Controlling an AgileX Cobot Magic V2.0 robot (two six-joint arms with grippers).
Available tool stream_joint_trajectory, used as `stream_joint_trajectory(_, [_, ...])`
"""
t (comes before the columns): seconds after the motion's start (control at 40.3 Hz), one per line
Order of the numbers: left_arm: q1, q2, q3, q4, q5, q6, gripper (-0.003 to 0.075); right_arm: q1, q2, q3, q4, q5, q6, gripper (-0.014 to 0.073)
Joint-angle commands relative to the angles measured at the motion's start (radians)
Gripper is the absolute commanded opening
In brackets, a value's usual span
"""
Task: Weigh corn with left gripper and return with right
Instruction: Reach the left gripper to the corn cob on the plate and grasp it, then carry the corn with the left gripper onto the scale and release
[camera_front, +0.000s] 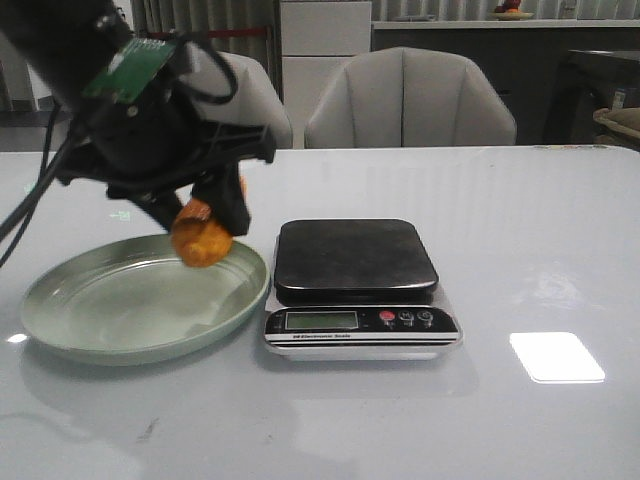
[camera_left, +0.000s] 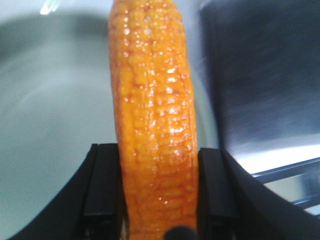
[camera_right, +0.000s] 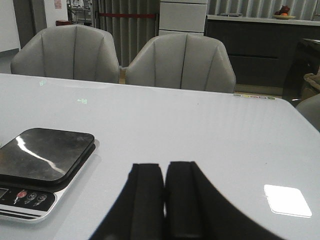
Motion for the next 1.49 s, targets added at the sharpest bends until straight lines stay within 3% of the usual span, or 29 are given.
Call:
stream_joint_trajectory(0.0, [-0.042, -0.053, -0.084, -0.011, -0.044, -0.009, 0.0134, 0.000, -0.019, 0.005, -0.014, -0.081, 0.000, 0.0165])
stream_joint_trajectory(0.497, [-0.153, 0.134, -0.293, -0.100, -0.030, -0.005, 0.0148, 0.000, -0.019, 0.005, -0.014, -0.081, 0.000, 0.0165])
stream_joint_trajectory(0.571, [-0.155, 0.158, -0.302, -0.110, -0.030, -0.005, 0.0178, 0.000, -0.019, 0.005, -0.014, -0.081, 0.000, 0.0165])
stream_joint_trajectory(0.646, [-0.155, 0.173, -0.305, -0.125, -0.033, -0.005, 0.0263, 0.000, -0.019, 0.005, -0.014, -0.081, 0.000, 0.0165])
stream_joint_trajectory(0.795, [-0.155, 0.195, -0.305, -0.127, -0.036, -0.005, 0.0548, 0.000, -0.019, 0.005, -0.014, -0.081, 0.000, 0.0165])
stream_joint_trajectory(0.894, [-0.155, 0.195, -0.305, -0.127, -0.036, -0.005, 0.0643, 0.000, -0.019, 0.005, -0.014, -0.081, 0.000, 0.0165])
stream_joint_trajectory(1.316, [-0.155, 0.028, -0.304, -0.034, 0.000, -0.005, 0.0636, 0.000, -0.019, 0.005, -0.014, -0.081, 0.000, 0.0165])
stream_joint_trajectory(1.465, [-0.155, -0.082, -0.232, 0.015, 0.004, -0.005, 0.0636, 0.000, -0.019, 0.005, -0.014, -0.081, 0.000, 0.0165])
